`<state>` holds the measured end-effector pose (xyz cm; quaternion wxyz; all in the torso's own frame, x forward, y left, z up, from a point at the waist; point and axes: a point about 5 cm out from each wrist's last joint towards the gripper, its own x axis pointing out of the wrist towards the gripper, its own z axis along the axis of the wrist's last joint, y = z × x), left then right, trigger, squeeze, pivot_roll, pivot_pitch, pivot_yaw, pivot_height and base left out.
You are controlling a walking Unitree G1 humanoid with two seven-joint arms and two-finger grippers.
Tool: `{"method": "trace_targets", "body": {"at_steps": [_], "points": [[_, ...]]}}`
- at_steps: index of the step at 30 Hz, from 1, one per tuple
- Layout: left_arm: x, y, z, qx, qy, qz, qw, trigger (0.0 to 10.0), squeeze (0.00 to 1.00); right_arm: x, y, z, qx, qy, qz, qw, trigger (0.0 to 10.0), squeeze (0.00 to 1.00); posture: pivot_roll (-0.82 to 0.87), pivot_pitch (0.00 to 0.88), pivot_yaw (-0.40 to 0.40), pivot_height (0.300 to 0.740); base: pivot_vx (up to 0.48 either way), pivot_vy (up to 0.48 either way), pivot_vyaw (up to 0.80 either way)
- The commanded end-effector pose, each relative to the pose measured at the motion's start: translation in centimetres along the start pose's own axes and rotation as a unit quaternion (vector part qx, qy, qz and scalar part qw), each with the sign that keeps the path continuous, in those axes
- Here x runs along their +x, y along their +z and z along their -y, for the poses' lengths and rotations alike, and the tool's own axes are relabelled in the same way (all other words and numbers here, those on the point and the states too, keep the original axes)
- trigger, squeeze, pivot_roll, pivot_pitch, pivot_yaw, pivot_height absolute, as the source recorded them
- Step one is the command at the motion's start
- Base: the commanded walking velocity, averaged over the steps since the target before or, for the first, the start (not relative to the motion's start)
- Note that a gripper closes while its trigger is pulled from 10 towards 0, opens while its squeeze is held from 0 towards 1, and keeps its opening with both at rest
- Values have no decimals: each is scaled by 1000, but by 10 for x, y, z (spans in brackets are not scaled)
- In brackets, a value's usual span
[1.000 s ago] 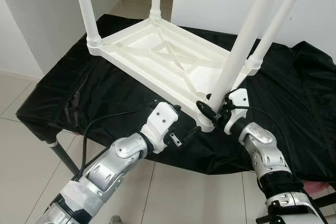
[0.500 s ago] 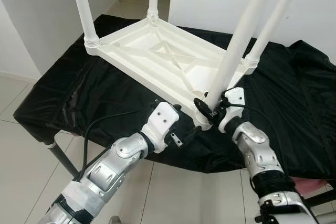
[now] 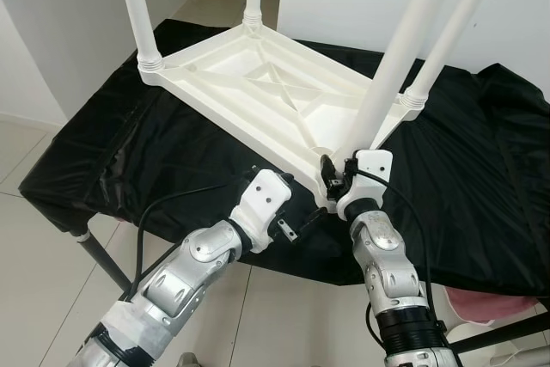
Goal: Building children table
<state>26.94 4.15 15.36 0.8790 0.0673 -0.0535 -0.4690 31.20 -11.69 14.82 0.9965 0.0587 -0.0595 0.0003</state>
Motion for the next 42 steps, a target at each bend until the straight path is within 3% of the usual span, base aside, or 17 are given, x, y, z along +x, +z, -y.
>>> {"method": "trace_targets", "body": {"at_steps": [1, 11, 12, 13, 19, 20, 26, 27, 38, 40, 42], "points": [[-1, -1, 6, -1, -38, -5, 999, 10000, 0, -4, -4, 11, 23, -48, -15, 998, 10000, 0, 29, 90, -55, 740, 0, 0, 0], [-1, 0, 3, 2, -35, -6, 999, 10000, 0, -6, 3, 4, 17, -27, -3, 999, 10000, 0, 31, 97, -52, 740, 0, 0, 0], [-2, 0, 2, 3, -33, -6, 999, 10000, 0, -7, 5, 2, 16, -24, 5, 1000, 10000, 737, 31, 97, -54, 740, 0, 0, 0], [-2, -1, 2, 2, -32, -7, 999, 10000, 0, -7, 8, 2, 17, -14, 14, 1000, 10000, 1000, 31, 97, -54, 740, 0, 0, 0], [-3, -1, 4, 0, -28, -7, 1000, 10000, 0, -7, 12, 10, 15, 20, 33, 999, 10000, 1000, 33, 103, -55, 740, 0, 0, 0], [-4, -1, 4, -1, -27, -7, 1000, 10000, 0, -8, 11, 16, 7, 52, 33, 998, 10000, 1000, 32, 104, -53, 740, 0, 0, 0], [-4, -1, 4, -2, -26, -8, 1000, 10000, 0, -9, 9, 25, -11, 112, 27, 993, 10000, 1000, 28, 104, -49, 740, 0, 0, 0], [-3, -1, 4, 0, -29, -8, 1000, 10000, 0, -6, 6, 33, -39, 149, 16, 988, 10000, 0, 22, 105, -41, 740, 0, 0, 0], [-2, 1, 3, 3, -32, -6, 999, 10000, 0, -4, -5, 34, -64, 263, -23, 962, 10000, 0, 26, 106, -35, 740, 0, 0, 0], [-2, 2, 4, 3, -32, -5, 999, 10000, 0, -3, -11, 33, -66, 308, -42, 948, 10000, 0, 33, 105, -37, 740, 0, 0, 0], [-2, 2, 4, 1, -33, -5, 999, 10000, 0, -1, -13, 34, -69, 321, -48, 943, 10000, 0, 36, 105, -40, 740, 0, 0, 0]]}}
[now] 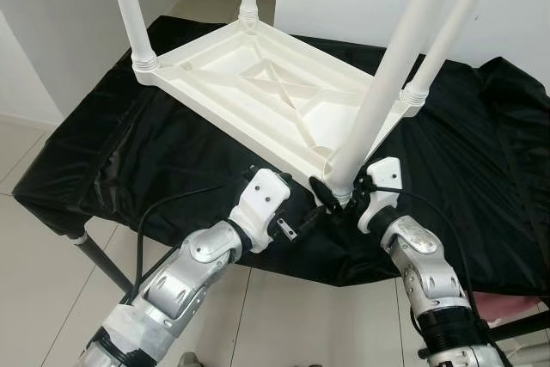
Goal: Building children table
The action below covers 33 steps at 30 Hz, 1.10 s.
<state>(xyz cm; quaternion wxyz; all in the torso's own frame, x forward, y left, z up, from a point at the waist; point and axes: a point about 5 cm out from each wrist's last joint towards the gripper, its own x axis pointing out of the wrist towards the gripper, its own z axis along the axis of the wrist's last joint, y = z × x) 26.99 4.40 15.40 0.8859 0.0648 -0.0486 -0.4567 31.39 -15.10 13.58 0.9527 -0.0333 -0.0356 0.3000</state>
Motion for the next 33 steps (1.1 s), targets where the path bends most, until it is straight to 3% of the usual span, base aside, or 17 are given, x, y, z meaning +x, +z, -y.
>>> {"method": "trace_targets", "body": {"at_steps": [1, 6, 9, 12, 13, 14, 15, 16, 17, 18, 27, 28, 33], "points": [[0, 2, 6, 5, -47, 0, 999, 10000, 0, 1, -6, -1, 2, 28, -9, 1000, 10000, 0, 37, 104, -40, 740, 0, 0, 0], [-3, -4, 8, 2, -54, -13, 998, 10000, 0, 6, -7, 9, -21, 21, -15, 999, 9843, 0, 39, 102, -43, 740, 0, 0, 0], [-3, -5, 9, 0, -55, -15, 998, 10000, 0, 10, -3, 13, -22, 26, -10, 999, 7843, 0, 41, 104, -43, 740, 0, 0, 0], [-4, -6, 10, 0, -57, -17, 998, 10000, 0, 12, 1, 16, -26, 32, -5, 999, 7882, 0, 42, 102, -46, 740, 0, 0, 0], [-4, -6, 10, 1, -57, -18, 998, 10000, 0, 13, 3, 17, -28, 34, -3, 999, 7059, 0, 42, 102, -46, 740, 0, 0, 0], [-4, -6, 10, 2, -58, -18, 998, 10000, 0, 15, 4, 18, -30, 37, -2, 999, 4745, 0, 43, 100, -47, 740, 0, 0, 0], [-4, -6, 10, 2, -58, -18, 998, 10000, 0, 15, 4, 18, -30, 37, -2, 999, 4745, 0, 43, 100, -47, 740, 0, 0, 0], [-4, -6, 10, 4, -60, -18, 998, 10000, 0, 17, 5, 19, -34, 43, -2, 998, 1255, 0, 44, 98, -48, 740, 0, 0, 0], [-4, -6, 10, 4, -60, -18, 998, 10000, 0, 17, 5, 19, -34, 43, -2, 998, 1255, 0, 44, 98, -48, 740, 0, 0, 0], [-4, -6, 10, 5, -60, -18, 998, 10000, 0, 17, 5, 20, -32, 46, 0, 998, 0, 0, 44, 97, -49, 740, 0, 0, 0], [-3, -7, 10, 6, -60, -18, 998, 10000, 0, 14, 0, 20, -23, 47, -1, 999, 0, 0, 42, 83, -57, 740, 0, 0, 0], [-3, -7, 10, 6, -60, -17, 998, 10000, 0, 11, -3, 21, -14, 34, -4, 999, 10000, 0, 41, 82, -57, 740, 0, 0, 0], [-1, -6, 10, 9, -60, -15, 998, 10000, 0, 10, 1, 17, -1, 17, 7, 1000, 10000, 0, 37, 75, -60, 740, 0, 0, 0]]}}
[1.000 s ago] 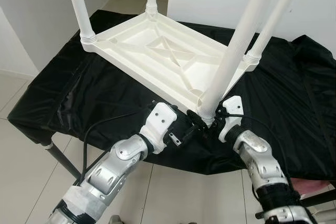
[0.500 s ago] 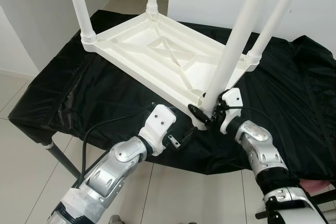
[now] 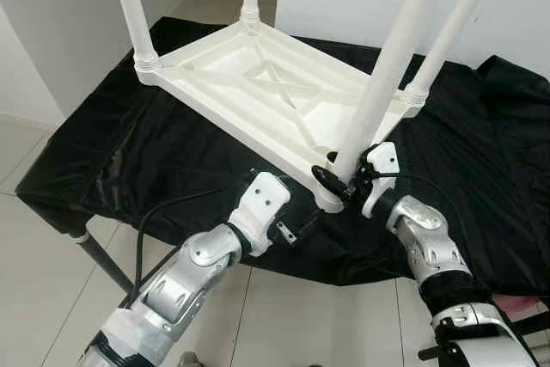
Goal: Building children table
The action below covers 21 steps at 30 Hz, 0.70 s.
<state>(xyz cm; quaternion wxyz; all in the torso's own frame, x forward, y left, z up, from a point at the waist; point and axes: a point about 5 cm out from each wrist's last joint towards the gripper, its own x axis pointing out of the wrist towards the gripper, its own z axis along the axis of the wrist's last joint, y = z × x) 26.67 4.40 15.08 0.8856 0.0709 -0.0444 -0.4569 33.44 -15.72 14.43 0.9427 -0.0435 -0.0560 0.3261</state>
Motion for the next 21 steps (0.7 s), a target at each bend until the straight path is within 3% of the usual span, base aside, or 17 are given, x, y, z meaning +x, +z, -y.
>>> {"method": "trace_targets", "body": {"at_steps": [1, 9, 10, 14, 17, 19, 20, 21], "points": [[1, -3, 7, 6, -59, -8, 998, 10000, 0, -3, -5, -2, 17, -29, -15, 999, 10000, 0, 37, 75, -60, 740, 0, 0, 0], [2, -4, 8, 7, -62, -8, 998, 10000, 0, -1, -3, -11, 35, -82, -16, 996, 10000, 0, 30, 65, -61, 740, 0, 0, 0], [2, -4, 9, 7, -64, -8, 998, 10000, 0, -1, -4, -15, 35, -121, -22, 992, 10000, 0, 27, 60, -62, 740, 0, 0, 0], [2, -4, 10, 9, -68, -8, 998, 10000, 0, 0, -3, -17, 56, -171, -21, 983, 10000, 0, 27, 59, -63, 740, 0, 0, 0], [3, -5, 10, 10, -70, -7, 997, 10000, 0, 0, -1, -25, 61, -251, -18, 966, 10000, 0, 30, 54, -67, 740, 0, 0, 0], [2, -6, 11, 13, -71, -10, 997, 10000, 0, -4, -7, -30, 64, -321, -24, 945, 10000, 0, 37, 52, -74, 740, 0, 0, 0], [2, -6, 11, 13, -71, -10, 997, 10000, 0, -4, -7, -30, 64, -321, -24, 945, 10000, 0, 37, 52, -74, 740, 0, 0, 0], [2, -7, 11, 14, -71, -11, 997, 10000, 0, -6, -10, -32, 67, -350, -27, 934, 10000, 0, 39, 52, -76, 740, 0, 0, 0]]}}
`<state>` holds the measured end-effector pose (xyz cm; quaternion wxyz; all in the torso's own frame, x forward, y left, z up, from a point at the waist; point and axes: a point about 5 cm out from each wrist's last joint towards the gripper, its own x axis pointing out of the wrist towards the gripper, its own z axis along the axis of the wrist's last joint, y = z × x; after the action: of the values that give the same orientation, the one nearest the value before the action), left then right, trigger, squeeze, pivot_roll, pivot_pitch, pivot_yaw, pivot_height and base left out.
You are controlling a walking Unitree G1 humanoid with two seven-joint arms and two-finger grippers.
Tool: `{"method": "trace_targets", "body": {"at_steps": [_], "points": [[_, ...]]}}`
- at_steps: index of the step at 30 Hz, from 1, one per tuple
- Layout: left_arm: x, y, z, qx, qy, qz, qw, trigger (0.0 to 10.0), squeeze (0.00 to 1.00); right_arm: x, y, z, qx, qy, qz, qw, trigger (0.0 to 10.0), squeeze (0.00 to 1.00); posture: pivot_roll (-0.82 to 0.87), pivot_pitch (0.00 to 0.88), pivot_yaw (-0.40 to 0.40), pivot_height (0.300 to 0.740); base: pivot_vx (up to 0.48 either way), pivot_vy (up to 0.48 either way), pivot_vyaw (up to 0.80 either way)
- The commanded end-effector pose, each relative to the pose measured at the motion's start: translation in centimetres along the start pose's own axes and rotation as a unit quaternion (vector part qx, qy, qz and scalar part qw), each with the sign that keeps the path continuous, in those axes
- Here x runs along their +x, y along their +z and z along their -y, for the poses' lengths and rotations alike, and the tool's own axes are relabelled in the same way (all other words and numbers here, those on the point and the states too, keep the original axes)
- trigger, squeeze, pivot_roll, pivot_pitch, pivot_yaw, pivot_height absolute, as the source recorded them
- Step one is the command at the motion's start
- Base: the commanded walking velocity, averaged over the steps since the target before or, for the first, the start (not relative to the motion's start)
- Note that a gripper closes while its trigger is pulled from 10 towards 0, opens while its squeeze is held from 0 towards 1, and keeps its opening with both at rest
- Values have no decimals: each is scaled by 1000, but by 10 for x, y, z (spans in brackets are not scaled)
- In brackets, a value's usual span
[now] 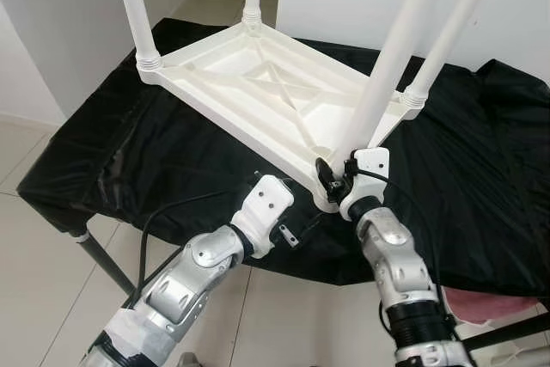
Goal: Building children table
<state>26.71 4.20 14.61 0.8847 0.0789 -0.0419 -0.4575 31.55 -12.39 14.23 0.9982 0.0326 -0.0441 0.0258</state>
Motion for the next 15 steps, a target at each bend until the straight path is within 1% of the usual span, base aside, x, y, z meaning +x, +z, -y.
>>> {"method": "trace_targets", "body": {"at_steps": [1, 2, 3, 4, 5, 7, 9, 13, 14, 15], "points": [[0, -2, 9, 8, -69, -5, 998, 10000, 0, -9, -14, 7, 13, -66, -29, 997, 10000, 0, 44, 51, -77, 740, 0, 0, 0], [0, -2, 9, 8, -69, -5, 998, 10000, 0, -9, -14, 7, 13, -66, -29, 997, 10000, 0, 44, 51, -77, 740, 0, 0, 0], [0, -2, 9, 8, -69, -4, 998, 10000, 0, -12, -16, 2, 22, -72, -33, 997, 10000, 0, 46, 52, -75, 740, 0, 0, 0], [-1, -1, 9, 2, -71, -3, 997, 10000, 0, -12, -17, -7, 33, -54, -39, 997, 10000, 0, 49, 52, -74, 740, 0, 0, 0], [-1, -1, 9, 2, -71, -3, 997, 10000, 0, -12, -17, -7, 33, -54, -39, 997, 10000, 0, 49, 52, -74, 740, 0, 0, 0], [-2, -1, 10, -17, -79, 1, 997, 10000, 0, -12, -13, -16, 38, -32, -30, 998, 10000, 0, 49, 52, -74, 740, 0, 0, 0], [-2, -1, 11, -18, -87, 0, 996, 10000, 0, -12, -9, -14, 38, -35, -23, 998, 10000, 0, 50, 51, -72, 740, 0, 0, 0], [-3, -1, 12, -14, -86, -1, 996, 10000, 0, -13, -9, -13, 35, -39, -23, 998, 10000, 0, 51, 49, -70, 740, 0, 0, 0], [-3, -1, 11, -14, -85, -2, 996, 10000, 0, -14, -10, -13, 34, -38, -26, 998, 10000, 561, 50, 47, -69, 740, 0, 0, 0], [-4, -2, 10, -15, -84, -3, 996, 10000, 0, -15, -12, -13, 33, -37, -27, 998, 10000, 561, 50, 47, -69, 740, 0, 0, 0]]}}
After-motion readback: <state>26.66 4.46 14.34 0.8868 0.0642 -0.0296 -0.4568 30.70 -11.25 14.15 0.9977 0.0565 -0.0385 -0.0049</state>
